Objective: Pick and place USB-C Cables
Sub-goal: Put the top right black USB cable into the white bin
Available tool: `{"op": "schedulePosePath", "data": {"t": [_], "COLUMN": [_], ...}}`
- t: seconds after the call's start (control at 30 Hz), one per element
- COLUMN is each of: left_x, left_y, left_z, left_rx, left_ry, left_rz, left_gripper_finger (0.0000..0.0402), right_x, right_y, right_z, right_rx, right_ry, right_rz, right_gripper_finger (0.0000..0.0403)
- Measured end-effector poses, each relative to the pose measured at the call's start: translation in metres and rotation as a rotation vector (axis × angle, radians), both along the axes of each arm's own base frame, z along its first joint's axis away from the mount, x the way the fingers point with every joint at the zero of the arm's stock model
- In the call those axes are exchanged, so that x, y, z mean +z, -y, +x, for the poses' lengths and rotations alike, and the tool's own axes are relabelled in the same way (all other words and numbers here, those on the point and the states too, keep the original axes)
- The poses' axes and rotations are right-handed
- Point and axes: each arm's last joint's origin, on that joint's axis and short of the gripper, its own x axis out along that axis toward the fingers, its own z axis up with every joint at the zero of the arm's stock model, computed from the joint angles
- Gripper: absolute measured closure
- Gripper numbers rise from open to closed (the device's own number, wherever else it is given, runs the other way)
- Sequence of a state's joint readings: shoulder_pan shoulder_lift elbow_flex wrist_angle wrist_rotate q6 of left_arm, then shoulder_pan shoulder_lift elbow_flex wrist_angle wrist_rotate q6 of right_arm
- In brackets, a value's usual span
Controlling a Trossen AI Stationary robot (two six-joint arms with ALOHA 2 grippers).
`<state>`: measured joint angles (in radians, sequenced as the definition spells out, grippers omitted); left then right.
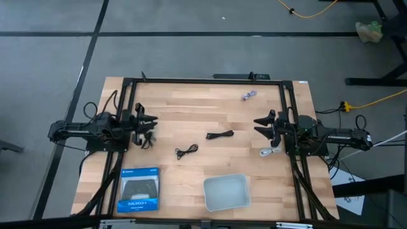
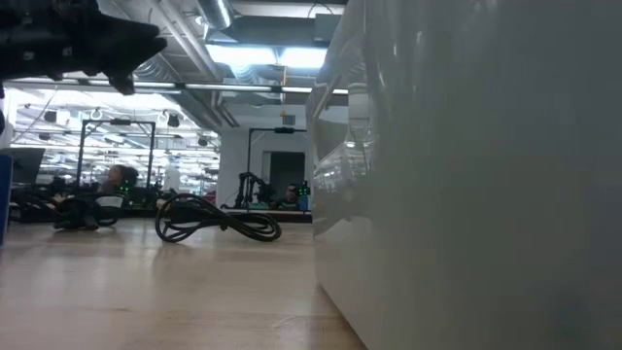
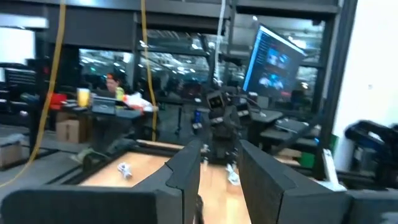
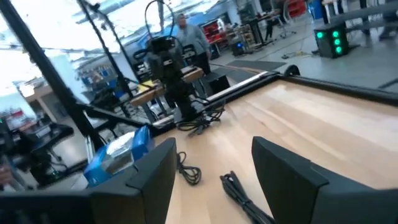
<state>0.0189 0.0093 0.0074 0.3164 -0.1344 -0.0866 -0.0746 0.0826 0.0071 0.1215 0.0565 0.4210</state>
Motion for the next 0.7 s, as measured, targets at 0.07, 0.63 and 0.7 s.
{"op": "schedulePosePath", "data": {"t": [0.07,0.63,0.7], "left_x": [0.002,0.003,0.001], "left_y": [0.000,0.002,0.002], "left_z": [-0.001,0.007,0.009], "left_rx": [-0.002,-0.103,-0.103], "left_ry": [0.026,0.029,0.008], "left_rz": [-0.025,-0.088,-0.094], "left_gripper_finger": [0.0302,0.0302,0.0302], "right_x": [0.000,0.039,0.039], "right_y": [0.000,-0.006,-0.006], "right_z": [0.000,-0.010,-0.009], "right_rx": [-0.002,0.197,0.182], "right_ry": [0.005,0.409,0.408], "right_rz": [0.021,-0.060,-0.062], "right_gripper_finger": [0.0189,0.0189,0.0189]}}
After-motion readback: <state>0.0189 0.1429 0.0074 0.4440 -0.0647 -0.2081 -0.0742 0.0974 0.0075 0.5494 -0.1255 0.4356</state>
